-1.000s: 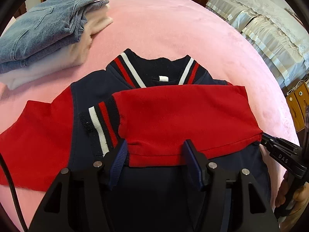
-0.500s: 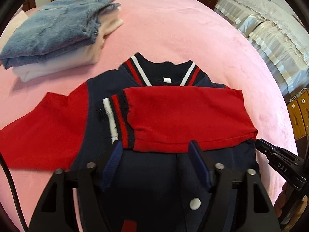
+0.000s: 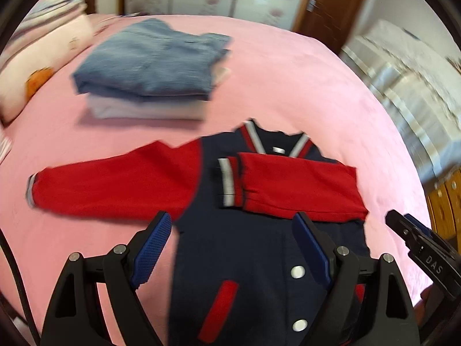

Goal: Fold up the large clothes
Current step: 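Grasp the other red sleeve cuff with the left tool and lift it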

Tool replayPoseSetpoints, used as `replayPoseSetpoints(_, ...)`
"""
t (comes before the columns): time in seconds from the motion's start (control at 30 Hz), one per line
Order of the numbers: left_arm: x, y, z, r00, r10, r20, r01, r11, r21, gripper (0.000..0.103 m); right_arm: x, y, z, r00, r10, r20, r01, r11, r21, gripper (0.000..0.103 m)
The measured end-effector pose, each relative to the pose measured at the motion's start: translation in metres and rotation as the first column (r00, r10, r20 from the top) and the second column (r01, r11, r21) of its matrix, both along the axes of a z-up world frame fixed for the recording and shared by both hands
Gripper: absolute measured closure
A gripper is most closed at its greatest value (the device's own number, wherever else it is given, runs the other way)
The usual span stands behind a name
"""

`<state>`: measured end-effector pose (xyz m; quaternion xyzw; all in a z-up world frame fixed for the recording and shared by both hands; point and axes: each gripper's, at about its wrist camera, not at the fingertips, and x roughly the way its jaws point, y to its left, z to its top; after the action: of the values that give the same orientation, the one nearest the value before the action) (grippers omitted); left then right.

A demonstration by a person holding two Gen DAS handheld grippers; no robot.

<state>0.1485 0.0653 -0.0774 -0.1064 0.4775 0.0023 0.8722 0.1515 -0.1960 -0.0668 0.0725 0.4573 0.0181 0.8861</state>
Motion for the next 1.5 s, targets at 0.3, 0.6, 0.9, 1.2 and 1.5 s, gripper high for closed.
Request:
replayPoseSetpoints(0.3,-0.031,0.097,-0.024,0.987,0.155,-0.05,-0.158,0.984,-0.085,0.018,-0.007,0.073,0.005,0.993,0.121,-0.009,-0.121,0.992,-0.03,0.03)
replayPoseSetpoints(0.6,-0.053,0.22,-0.074,0.929,0.359,-0.089,-0.367,0.87,-0.329,0.018,-0.014,0.176,-0.014,0.961,0.275,-0.023,-0.276,0.952,-0.133,0.03)
replayPoseSetpoints(0.9,-0.032,0.268,-0.126,0.876,0.462,-0.138,-0.465,0.732,-0.497,0.043,-0.013,0.224,-0.035,0.932,0.358,-0.057,-0.362,0.927,-0.098,0.03)
replayPoseSetpoints(1.2,0.0,0.217,-0.083,0.905,0.425,-0.001,-0.407,0.865,-0.294,0.097,-0.012,0.2,-0.057,0.942,0.32,-0.102,-0.329,0.94,-0.094,0.03)
replayPoseSetpoints(1.5,0.04,0.038,-0.002,0.978,-0.038,0.205,0.093,0.959,-0.268,0.097,-0.002,0.115,-0.045,0.991,0.13,-0.038,-0.132,0.989,-0.062,0.03)
